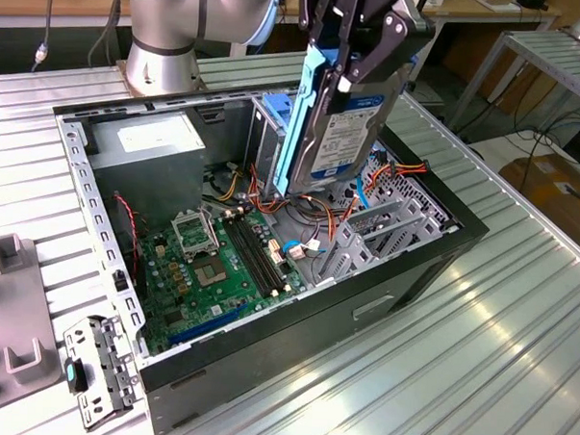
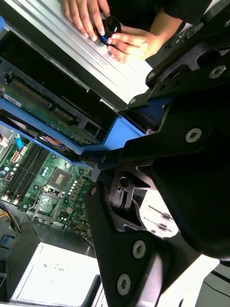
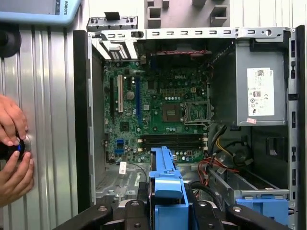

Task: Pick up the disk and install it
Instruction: 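Insert the disk into the insertion slot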

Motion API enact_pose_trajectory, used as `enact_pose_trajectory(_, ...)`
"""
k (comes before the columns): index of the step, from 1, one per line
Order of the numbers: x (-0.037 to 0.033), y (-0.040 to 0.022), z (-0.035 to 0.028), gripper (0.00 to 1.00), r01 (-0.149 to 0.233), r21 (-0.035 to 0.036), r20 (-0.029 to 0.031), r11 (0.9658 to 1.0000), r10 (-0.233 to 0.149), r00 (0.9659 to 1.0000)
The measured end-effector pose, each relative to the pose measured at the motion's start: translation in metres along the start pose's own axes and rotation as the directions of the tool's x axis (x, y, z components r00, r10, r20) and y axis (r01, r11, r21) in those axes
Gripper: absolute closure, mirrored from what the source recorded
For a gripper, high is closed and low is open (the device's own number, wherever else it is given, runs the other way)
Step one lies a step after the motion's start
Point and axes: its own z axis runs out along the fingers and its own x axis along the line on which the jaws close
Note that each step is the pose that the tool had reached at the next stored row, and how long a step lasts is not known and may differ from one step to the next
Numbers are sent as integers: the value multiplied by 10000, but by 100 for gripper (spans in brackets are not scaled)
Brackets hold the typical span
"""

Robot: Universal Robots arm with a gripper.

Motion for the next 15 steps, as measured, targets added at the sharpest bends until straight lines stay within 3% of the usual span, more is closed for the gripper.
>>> enact_pose_trajectory(4, 65, -52, 41, 63, 0, 0, 0, 10000, 0, 10000)
enact_pose_trajectory(11, 192, -209, 111, 63, 1, 0, 1, 10000, -1, 10000)
enact_pose_trajectory(13, 203, -284, 133, 63, 0, -3, 2, 10000, 0, 10000)
enact_pose_trajectory(15, 228, -416, 157, 63, 2, -18, -1, 10000, -2, 10000)
